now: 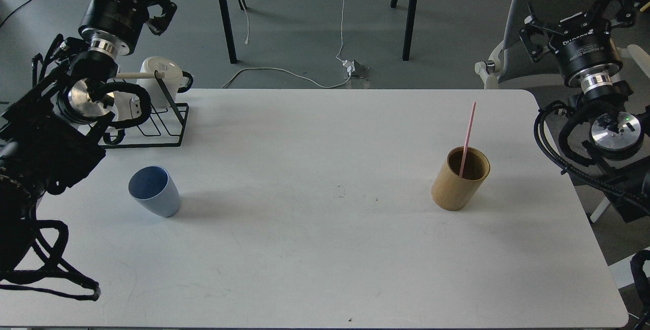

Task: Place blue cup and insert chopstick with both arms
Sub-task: 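Raise the left arm up and away from the dish rack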

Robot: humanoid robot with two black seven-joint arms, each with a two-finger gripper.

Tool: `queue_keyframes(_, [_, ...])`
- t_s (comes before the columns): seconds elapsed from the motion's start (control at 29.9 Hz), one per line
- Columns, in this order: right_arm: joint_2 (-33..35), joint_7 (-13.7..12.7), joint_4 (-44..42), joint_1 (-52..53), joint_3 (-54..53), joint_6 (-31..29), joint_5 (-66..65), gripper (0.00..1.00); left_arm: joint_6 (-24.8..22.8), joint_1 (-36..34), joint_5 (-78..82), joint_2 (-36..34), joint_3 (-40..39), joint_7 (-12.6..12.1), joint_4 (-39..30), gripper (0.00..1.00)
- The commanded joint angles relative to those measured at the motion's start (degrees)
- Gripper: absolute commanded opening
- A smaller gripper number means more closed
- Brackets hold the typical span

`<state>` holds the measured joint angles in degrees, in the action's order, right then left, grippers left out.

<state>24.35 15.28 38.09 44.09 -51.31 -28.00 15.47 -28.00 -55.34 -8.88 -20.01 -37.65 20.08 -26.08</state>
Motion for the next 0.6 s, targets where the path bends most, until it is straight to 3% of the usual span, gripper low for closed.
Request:
queue_keyframes(0.0, [2.8, 0.3, 4.2, -1.6, -0.4, 0.0, 0.1, 0.99, 0.0, 0.1, 0.1, 0.0, 0.5, -0.3, 0.0, 1.0])
queue_keyframes(0.4, [4.2, 0.6, 5.5, -3.4, -0.6, 0.0, 0.1, 0.99, 0.0, 0.1, 0.4, -1.4, 0.6, 0.2, -2.8, 1.0])
queue_keyframes(0.57, [4.2, 0.6, 5.4, -3.9, -0.6, 0.0, 0.1, 0.99, 0.0, 2.7, 2.4, -5.3, 0.8, 0.2, -13.3, 1.0])
